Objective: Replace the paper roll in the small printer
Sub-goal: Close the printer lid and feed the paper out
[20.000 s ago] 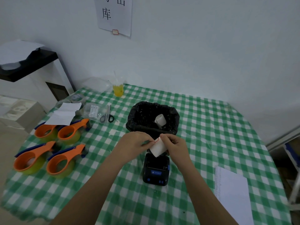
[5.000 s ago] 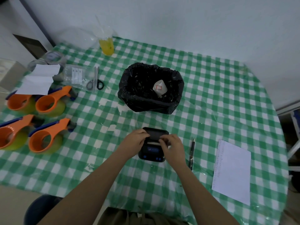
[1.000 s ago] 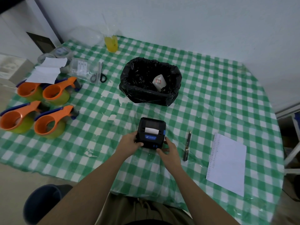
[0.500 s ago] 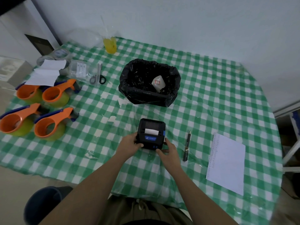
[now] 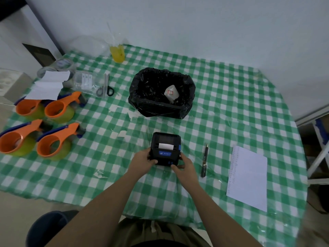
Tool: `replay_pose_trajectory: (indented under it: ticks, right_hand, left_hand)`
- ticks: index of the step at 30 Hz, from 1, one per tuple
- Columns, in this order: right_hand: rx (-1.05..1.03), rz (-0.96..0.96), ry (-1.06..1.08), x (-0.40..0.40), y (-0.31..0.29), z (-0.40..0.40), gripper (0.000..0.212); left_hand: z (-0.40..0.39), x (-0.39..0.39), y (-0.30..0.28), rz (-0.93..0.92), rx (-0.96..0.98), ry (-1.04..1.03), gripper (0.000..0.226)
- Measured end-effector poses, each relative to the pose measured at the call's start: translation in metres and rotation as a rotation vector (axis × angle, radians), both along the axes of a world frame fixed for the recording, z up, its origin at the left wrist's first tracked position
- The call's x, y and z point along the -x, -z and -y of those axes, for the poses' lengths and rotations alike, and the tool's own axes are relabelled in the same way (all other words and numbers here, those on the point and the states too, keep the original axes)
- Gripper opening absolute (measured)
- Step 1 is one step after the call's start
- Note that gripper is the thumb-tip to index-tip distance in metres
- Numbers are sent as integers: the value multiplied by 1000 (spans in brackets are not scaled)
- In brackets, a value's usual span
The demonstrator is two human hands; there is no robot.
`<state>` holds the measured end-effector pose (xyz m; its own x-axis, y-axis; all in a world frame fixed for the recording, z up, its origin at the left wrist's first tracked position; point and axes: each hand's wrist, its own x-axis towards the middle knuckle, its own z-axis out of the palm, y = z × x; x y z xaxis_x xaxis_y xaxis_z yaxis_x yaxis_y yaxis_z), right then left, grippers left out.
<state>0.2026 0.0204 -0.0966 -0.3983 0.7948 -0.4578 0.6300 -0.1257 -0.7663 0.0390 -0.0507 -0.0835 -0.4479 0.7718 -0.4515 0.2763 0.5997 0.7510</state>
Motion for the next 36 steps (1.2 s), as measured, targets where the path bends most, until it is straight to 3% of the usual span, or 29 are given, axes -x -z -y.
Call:
replay_pose_trajectory:
  ticks: [15, 22, 36]
  right_hand:
    - [-4, 45, -97, -1, -7, -2, 61]
    - [-4, 69, -37, -2, -9, 0, 57]
    - [-68, 117, -63, 4, -14, -8, 36]
  left_hand:
    - [0, -6, -10, -58, 22, 37, 45]
    - [1, -1, -17, 2, 58, 58, 51]
    - [3, 4, -24, 12, 67, -33, 43]
